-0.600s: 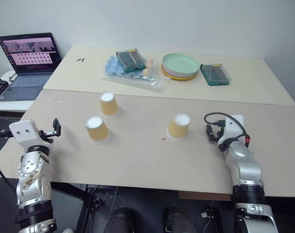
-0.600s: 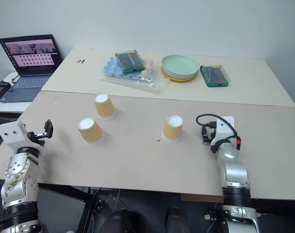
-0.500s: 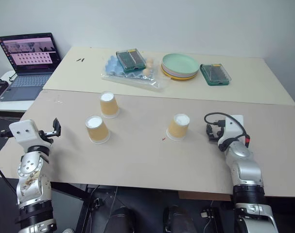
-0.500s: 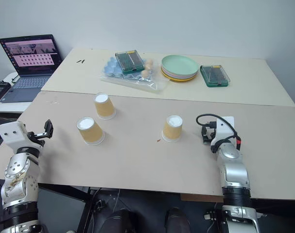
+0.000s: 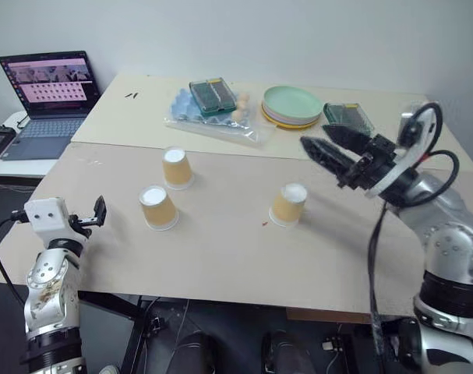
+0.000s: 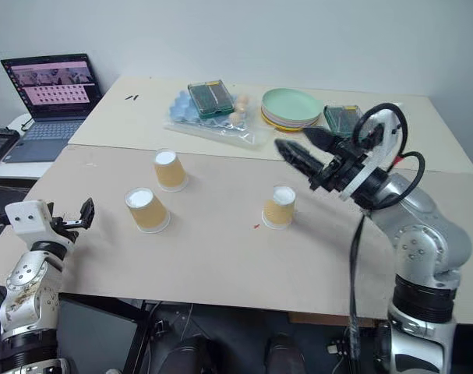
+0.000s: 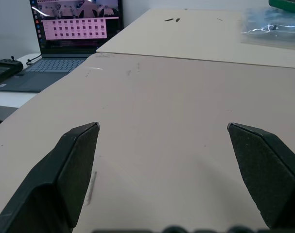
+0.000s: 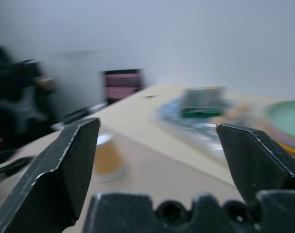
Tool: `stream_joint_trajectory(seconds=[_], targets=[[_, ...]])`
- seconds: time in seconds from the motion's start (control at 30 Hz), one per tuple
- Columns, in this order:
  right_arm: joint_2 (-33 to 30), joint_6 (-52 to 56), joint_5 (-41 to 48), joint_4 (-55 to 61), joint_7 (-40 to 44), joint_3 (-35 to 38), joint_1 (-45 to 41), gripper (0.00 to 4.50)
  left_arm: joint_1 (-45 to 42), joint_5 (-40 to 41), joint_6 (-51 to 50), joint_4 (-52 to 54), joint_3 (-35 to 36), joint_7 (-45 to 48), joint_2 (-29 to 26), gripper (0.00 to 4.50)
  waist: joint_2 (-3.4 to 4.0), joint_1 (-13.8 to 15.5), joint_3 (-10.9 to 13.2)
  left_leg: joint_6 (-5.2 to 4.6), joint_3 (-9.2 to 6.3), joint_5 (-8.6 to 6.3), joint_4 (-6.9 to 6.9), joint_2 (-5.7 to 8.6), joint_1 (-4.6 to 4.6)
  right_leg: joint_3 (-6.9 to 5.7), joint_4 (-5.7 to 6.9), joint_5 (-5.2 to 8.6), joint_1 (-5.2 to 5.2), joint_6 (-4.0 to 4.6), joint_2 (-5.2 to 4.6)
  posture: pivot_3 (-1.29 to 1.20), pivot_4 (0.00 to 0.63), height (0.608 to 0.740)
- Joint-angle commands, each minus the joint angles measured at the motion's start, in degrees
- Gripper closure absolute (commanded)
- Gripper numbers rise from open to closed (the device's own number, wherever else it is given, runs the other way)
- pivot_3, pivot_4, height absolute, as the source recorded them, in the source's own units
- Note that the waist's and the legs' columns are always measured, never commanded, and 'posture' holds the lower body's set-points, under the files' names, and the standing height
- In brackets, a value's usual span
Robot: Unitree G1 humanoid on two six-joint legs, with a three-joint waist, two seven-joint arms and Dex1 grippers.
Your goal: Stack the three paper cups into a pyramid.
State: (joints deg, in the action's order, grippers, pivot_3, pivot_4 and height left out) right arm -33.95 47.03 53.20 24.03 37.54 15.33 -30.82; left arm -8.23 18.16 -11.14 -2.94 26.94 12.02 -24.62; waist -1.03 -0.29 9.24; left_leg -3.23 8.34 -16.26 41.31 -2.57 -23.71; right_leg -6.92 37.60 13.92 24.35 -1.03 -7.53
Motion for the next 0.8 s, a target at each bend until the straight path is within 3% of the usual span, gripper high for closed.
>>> stream_joint_trajectory(seconds=[0.03,0.17,0.23,0.43,0.57,0.8], targets=[[-7.9,1.2,-2.9,6.6,11.3,-11.3,0.5,0.02,0.3,0.4,-0.1,3.2,-1.2,2.3,-1.2,0.00,-0.06,0.0,0.0,-0.01,-0.01,-0.01,0.00,0.00,0.01,-0.01,-0.03,0.00,-0.01,0.00,0.00,0.00,0.150,0.706],[-12.9,-5.7,-17.9,4.3,15.0,-25.3,0.8,0.02,3.1,1.3,-1.3,5.9,-4.4,10.0,-3.9,0.00,-0.18,-0.2,-0.1,-0.01,0.01,-0.01,0.06,-0.01,0.04,0.00,-0.05,0.00,-0.03,0.00,-0.04,0.00,0.150,0.706],[-12.3,-8.5,-22.7,1.9,14.7,-28.7,0.5,0.02,5.6,1.8,-1.8,7.8,-5.8,14.9,-6.3,0.00,-0.18,-0.4,-0.1,0.00,0.04,-0.01,0.09,-0.01,0.04,0.01,-0.02,0.00,0.01,0.00,-0.05,0.00,0.150,0.706],[-8.4,-10.7,-25.5,-1.4,13.6,-27.7,0.5,0.02,12.0,6.4,-5.3,13.1,-6.9,30.7,-16.4,0.00,-0.11,-0.4,-0.1,0.09,0.10,0.03,0.03,-0.07,0.03,0.03,-0.01,0.00,0.14,0.01,-0.02,0.00,0.150,0.706],[-7.3,-11.0,-26.4,-2.0,12.9,-26.7,1.2,0.02,6.4,6.3,-5.7,10.5,-9.7,36.0,-20.3,0.00,-0.11,0.6,-0.1,0.11,0.05,0.03,0.06,-0.07,0.01,-0.03,-0.01,0.01,0.09,0.02,-0.03,0.00,0.150,0.706],[-6.2,-10.7,-27.1,-1.6,12.0,-25.1,1.7,0.02,-7.0,2.4,-2.0,-0.1,-17.3,41.3,-19.3,0.00,-0.11,0.5,-0.1,0.09,0.05,0.03,0.10,-0.02,0.01,-0.03,0.02,-0.02,0.06,0.06,0.01,0.00,0.150,0.706]])
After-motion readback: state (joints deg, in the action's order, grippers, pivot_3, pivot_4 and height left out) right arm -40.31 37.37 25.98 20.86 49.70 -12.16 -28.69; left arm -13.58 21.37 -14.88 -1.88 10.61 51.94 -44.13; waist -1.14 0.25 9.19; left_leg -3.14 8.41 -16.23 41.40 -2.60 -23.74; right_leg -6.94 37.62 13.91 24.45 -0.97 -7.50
